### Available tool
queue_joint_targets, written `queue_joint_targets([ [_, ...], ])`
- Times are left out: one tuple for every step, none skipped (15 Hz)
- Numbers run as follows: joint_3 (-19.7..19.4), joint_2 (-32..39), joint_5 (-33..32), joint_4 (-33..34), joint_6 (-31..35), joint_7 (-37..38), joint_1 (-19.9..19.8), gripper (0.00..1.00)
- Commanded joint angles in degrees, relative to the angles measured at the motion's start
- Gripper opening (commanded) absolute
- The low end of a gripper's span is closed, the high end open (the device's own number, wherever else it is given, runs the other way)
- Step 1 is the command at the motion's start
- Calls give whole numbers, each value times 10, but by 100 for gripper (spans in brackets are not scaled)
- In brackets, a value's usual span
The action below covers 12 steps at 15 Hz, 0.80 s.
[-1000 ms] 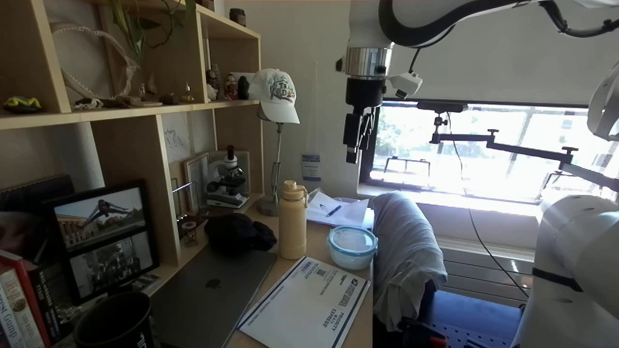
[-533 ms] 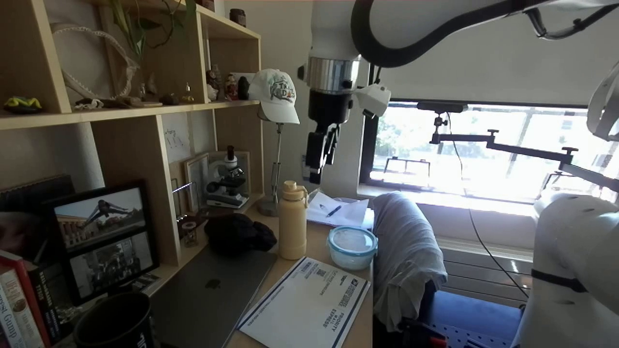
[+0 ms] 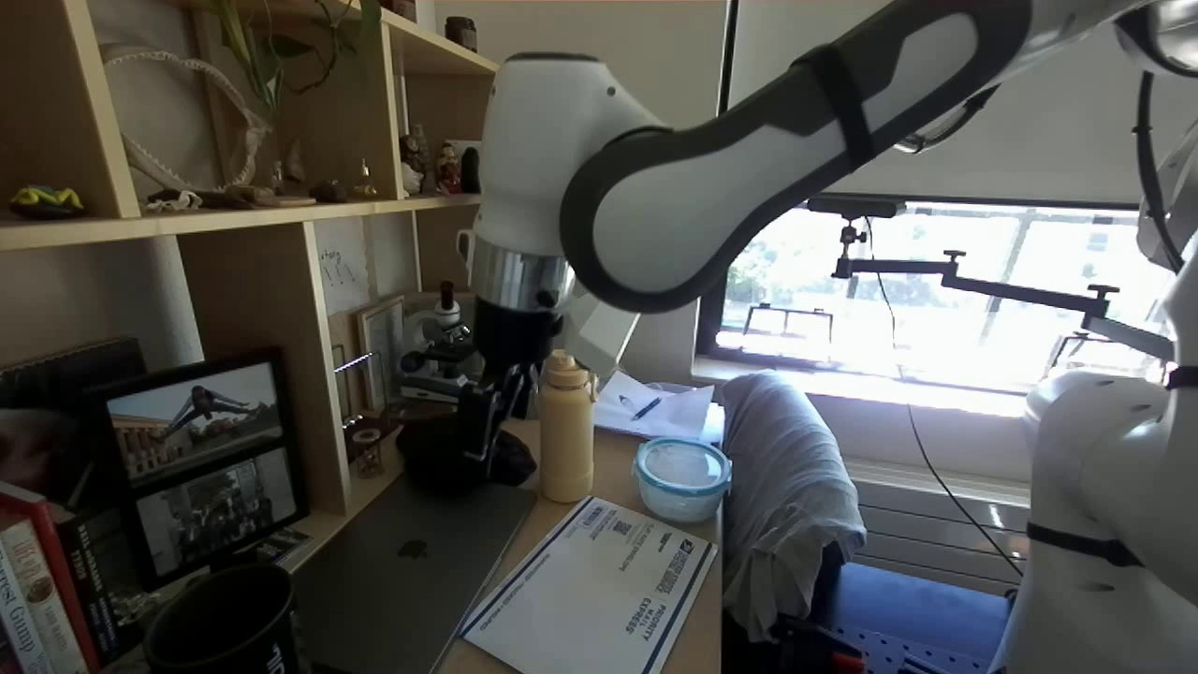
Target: Put the bowl on the paper and then open the laptop
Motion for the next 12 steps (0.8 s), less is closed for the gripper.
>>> queue_joint_targets([
  [-1,80,34,7,86,6,12,100],
  [-1,103,53,10,109,-1,16,100],
  [0,124,82,13,127,-13,21,100],
  [2,142,115,16,145,-27,25,100],
  [8,159,157,23,141,-45,30,100],
  [15,172,194,29,139,-64,32,100],
  [24,184,231,37,125,-84,33,100],
  [31,196,253,45,113,-94,33,100],
  [38,205,269,51,101,-102,33,100],
  [42,214,277,55,94,-103,33,100],
  [48,224,286,58,90,-108,33,100],
  [50,233,283,57,87,-107,34,100],
])
